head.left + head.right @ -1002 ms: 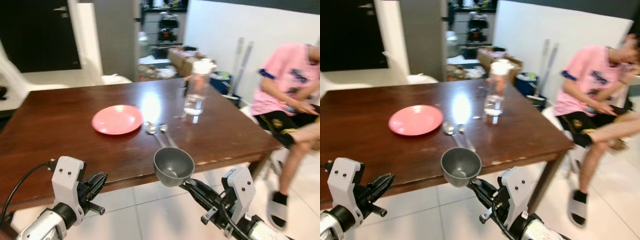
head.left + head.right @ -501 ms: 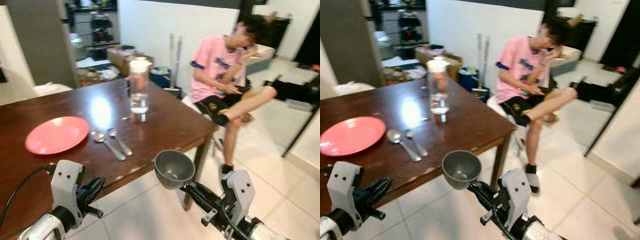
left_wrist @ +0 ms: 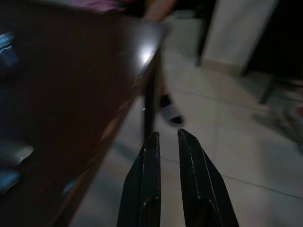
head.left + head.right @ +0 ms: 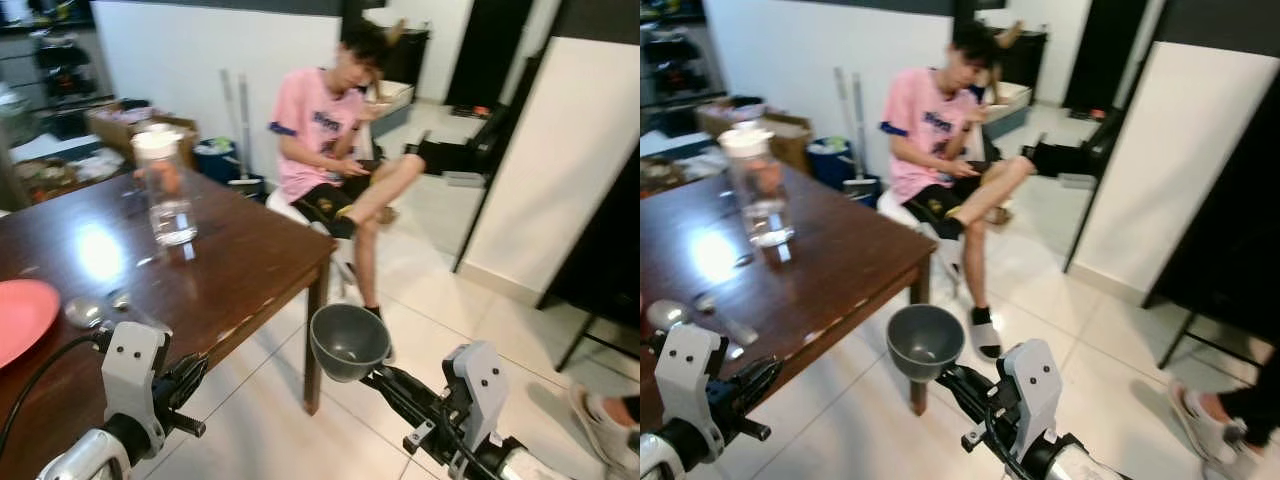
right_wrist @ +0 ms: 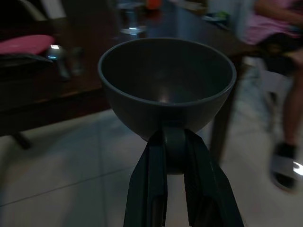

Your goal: Setting the table

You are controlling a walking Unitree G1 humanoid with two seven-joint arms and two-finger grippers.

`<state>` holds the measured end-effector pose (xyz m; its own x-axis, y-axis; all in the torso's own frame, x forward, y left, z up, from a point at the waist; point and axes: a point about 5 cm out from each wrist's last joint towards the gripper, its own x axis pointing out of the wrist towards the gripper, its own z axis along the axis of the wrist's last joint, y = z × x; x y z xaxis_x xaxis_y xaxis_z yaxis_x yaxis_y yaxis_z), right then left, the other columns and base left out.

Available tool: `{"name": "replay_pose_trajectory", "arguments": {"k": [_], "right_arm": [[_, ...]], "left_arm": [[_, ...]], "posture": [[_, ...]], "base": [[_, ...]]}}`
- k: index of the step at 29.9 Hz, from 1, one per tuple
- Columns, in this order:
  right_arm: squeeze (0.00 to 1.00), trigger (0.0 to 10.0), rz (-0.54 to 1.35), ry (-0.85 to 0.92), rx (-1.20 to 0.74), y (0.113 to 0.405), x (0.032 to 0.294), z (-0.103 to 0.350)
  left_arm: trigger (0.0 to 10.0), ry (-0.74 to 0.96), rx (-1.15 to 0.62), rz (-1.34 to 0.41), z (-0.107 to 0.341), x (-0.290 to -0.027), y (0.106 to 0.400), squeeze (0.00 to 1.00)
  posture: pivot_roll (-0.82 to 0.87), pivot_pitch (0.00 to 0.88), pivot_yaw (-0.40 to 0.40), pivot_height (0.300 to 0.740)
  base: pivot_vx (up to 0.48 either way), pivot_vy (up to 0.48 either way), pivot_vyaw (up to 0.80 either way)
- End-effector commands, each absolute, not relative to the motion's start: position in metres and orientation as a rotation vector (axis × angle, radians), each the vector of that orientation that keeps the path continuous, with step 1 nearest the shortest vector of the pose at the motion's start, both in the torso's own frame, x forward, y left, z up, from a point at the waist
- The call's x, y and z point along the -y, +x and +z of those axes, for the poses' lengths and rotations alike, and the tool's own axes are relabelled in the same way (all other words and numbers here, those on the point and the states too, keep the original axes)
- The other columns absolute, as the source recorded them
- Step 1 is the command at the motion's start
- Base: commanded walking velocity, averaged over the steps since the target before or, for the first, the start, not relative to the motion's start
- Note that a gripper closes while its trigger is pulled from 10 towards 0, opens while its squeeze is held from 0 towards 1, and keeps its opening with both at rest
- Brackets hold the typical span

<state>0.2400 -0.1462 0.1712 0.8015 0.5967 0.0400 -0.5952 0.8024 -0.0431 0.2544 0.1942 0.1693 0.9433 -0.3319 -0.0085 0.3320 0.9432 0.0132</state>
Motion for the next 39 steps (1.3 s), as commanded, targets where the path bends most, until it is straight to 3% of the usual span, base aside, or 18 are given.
{"name": "replay_pose_trajectory", "arguments": {"k": [1,8,12,20,39], "right_arm": [[0.0,10.0,0.629,-0.027,0.053,0.239,0.147,0.169],[0.0,10.0,0.589,0.007,-0.059,0.233,0.153,0.136],[0.0,10.0,0.51,0.075,-0.21,0.22,0.155,0.087],[0.0,10.0,0.376,0.1,-0.297,0.216,0.161,0.053],[0.0,10.0,0.296,0.114,-0.246,0.231,0.155,0.048]], "left_arm": [[10.0,0.02,-0.047,-0.323,0.158,-0.198,0.251,0.0],[10.0,0.055,-0.126,-0.28,0.131,-0.208,0.246,0.0],[10.0,0.114,-0.222,-0.259,0.096,-0.216,0.237,0.0],[10.0,0.125,-0.345,-0.288,0.061,-0.22,0.23,0.0],[10.0,0.068,-0.335,-0.357,0.05,-0.204,0.237,0.0]], "posture": [[0.01,0.096,0.07,0.74],[0.01,0.098,0.069,0.74],[0.01,0.101,0.065,0.74],[0.01,0.1,0.07,0.74],[0.0,0.103,0.072,0.74]], "base": [[0.0,0.0,-0.79],[0.0,0.0,-0.79],[0.0,0.0,-0.79],[0.0,0.0,-0.78],[0.0,0.0,-0.77]]}}
